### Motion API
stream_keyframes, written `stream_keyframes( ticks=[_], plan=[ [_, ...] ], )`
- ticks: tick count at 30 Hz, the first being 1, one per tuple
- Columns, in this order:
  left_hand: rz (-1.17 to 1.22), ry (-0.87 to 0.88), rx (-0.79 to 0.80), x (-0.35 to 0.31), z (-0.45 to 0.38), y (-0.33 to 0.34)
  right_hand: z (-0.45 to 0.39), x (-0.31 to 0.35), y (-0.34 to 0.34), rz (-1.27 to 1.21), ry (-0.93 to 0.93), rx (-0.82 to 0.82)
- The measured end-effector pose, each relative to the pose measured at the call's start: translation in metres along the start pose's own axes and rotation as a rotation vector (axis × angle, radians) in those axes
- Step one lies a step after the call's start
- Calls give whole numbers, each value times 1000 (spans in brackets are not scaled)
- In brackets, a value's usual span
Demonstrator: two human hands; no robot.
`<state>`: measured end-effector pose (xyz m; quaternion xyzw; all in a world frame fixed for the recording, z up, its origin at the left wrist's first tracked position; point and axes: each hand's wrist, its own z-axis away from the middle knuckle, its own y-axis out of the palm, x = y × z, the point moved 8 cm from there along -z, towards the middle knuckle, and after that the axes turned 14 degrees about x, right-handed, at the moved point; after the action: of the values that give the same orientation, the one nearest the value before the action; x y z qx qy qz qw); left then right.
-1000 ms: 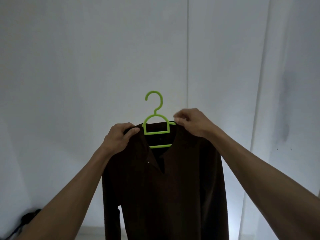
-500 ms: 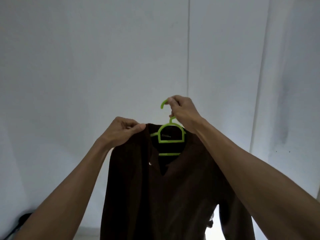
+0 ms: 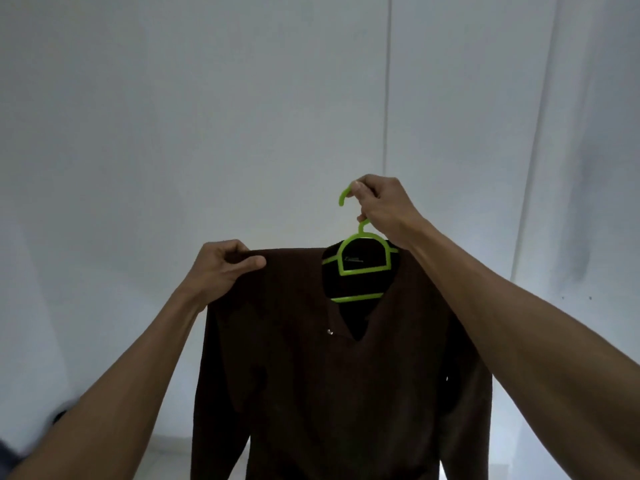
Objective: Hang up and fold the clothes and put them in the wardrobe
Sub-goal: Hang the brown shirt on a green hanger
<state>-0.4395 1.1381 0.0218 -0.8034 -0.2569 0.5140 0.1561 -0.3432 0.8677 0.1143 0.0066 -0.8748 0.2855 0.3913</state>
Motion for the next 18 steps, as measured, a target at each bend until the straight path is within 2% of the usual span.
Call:
stream_keyframes(
  ticks=[2,6,10,13,18],
  plan=[
    [-30,-48,86,10,3,2,-2,0,3,-119,5,-52],
    [-49,-88,37,29,6,-6,-3,4,9,-205,9,-96],
    [-206,7,79,7,-7,9,-10,10,24,-212,14,-73],
    [-222,85,67,-12,-11,19,-13,17,32,-184,3,-70],
    [-234,145,31,-32,-19,28,-9,19,65,-154,6,27]
  ],
)
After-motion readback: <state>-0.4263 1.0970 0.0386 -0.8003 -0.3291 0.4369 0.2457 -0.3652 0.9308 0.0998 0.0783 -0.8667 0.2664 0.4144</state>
